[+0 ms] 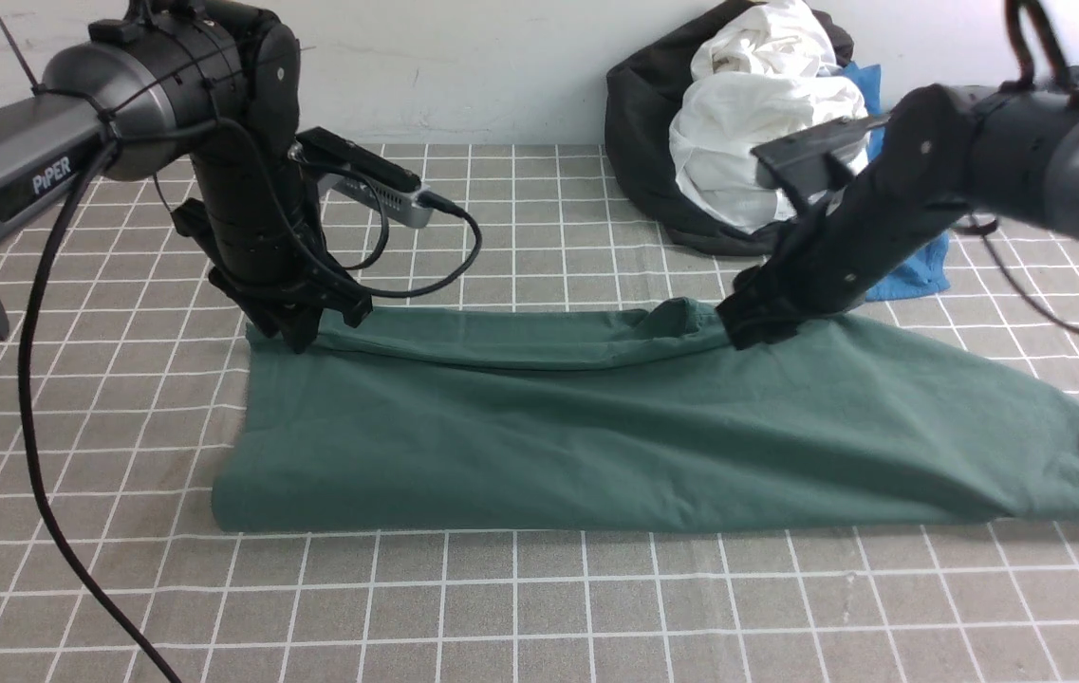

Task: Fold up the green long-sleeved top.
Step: Use both arms to drag the lower edge of the fabric forward and fold it over the upper edge, then use the right arm to clamp the right edge of the fabric

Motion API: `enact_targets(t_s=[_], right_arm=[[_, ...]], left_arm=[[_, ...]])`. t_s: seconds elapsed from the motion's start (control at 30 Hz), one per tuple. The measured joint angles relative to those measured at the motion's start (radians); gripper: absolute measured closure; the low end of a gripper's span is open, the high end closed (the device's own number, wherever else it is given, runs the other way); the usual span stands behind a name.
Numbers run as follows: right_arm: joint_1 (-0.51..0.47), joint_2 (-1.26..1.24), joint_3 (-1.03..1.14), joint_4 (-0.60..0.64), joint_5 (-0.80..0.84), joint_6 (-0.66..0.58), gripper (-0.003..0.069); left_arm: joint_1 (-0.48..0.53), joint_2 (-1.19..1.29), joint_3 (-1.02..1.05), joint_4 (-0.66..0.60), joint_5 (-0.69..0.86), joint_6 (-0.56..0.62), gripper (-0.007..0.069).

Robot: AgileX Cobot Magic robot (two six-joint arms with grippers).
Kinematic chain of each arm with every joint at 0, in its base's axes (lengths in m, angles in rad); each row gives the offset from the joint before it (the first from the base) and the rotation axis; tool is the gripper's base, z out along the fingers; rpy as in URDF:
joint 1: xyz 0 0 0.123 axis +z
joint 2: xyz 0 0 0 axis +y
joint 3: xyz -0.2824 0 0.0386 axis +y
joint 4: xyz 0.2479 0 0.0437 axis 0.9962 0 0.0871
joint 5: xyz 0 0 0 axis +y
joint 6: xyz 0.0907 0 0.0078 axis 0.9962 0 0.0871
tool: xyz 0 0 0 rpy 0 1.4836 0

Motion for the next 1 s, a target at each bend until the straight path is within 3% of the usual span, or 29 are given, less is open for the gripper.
enact_targets(t_s=[0.13, 0.3, 0.5, 0.63, 0.77, 1.0], right_arm=[[0.038, 0.075, 0.0, 0.077, -0.077, -0.047, 0.0448], [0.036, 0.117, 0.0, 0.109, -0.21, -0.046, 0.0543], [0.01, 0.134, 0.0, 0.115, -0.395, 0.058, 0.058], [-0.022, 0.143, -0.001, 0.118, -0.422, 0.125, 0.058], [-0.047, 0.139, -0.032, 0.118, -0.339, 0.145, 0.058], [-0.089, -0.02, -0.178, -0.023, 0.031, 0.066, 0.0581]], left_arm=[[-0.006, 0.018, 0.0, -0.032, 0.007, 0.033, 0.0611], [-0.006, 0.021, 0.0, -0.035, 0.01, 0.045, 0.0632], [-0.006, 0.021, 0.0, -0.033, 0.011, 0.046, 0.0632], [-0.006, 0.021, 0.0, -0.007, -0.029, 0.047, 0.0632], [0.003, 0.028, 0.0, 0.02, -0.077, 0.047, 0.0632], [0.019, -0.001, 0.001, 0.009, -0.002, 0.028, 0.0632]])
